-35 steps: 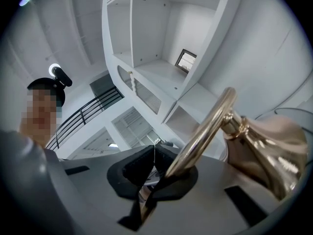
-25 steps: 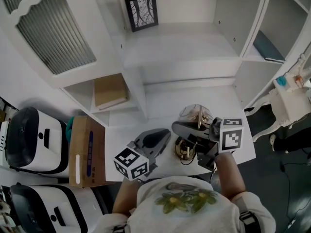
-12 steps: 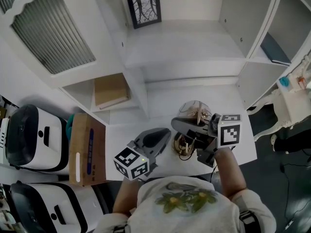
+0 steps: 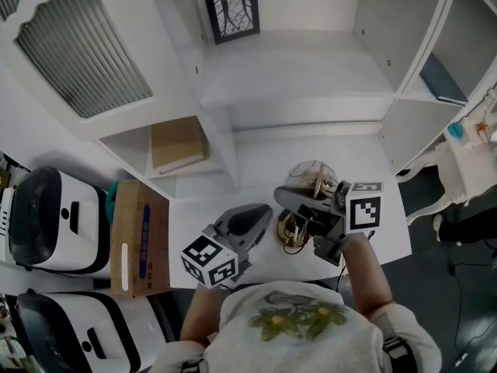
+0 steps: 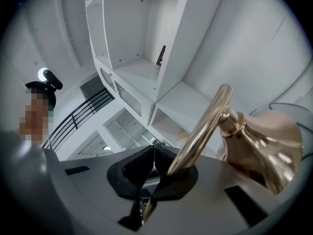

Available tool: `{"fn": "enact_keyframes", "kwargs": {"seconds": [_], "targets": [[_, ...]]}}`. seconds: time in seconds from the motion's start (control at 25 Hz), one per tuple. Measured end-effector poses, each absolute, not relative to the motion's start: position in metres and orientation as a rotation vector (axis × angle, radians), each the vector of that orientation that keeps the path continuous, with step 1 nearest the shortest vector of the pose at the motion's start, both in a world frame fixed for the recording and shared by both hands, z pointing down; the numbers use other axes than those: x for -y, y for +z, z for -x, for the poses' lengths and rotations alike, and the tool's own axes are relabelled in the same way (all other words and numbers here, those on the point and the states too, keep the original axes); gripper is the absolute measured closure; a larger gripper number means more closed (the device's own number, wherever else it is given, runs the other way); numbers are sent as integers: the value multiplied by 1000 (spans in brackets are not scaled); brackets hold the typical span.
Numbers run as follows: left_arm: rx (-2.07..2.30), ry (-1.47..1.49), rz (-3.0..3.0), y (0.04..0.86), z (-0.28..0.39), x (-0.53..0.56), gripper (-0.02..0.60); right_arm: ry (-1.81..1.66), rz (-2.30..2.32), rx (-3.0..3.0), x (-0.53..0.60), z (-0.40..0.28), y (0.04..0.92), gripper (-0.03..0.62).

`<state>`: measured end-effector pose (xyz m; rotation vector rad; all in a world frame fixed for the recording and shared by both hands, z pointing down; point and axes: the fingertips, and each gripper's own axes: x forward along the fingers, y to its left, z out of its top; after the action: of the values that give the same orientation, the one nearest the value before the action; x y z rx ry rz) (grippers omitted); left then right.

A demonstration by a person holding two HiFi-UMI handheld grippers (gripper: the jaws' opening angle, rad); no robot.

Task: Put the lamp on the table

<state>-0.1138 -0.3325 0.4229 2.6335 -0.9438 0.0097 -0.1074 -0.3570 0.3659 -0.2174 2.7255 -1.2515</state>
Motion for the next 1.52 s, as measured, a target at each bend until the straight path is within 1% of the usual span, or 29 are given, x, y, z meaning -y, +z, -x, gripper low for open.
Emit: {"fn": "enact_keyframes", "kwargs": {"seconds": [0.36, 0.8, 1.16, 1.52], "targets": [[936, 11, -2626, 425, 115, 334, 534, -1261, 244, -2715, 362, 105, 372, 562], [912, 20, -2629, 428, 108, 333, 534, -1136, 200, -2705, 361, 104, 369, 562], [891, 30, -2625, 434, 104, 330, 534, -1166, 124, -2640, 354, 106, 369, 560], [876, 32, -2624, 436, 102, 323, 534, -1158, 194, -2644, 346, 100, 374, 560]]}}
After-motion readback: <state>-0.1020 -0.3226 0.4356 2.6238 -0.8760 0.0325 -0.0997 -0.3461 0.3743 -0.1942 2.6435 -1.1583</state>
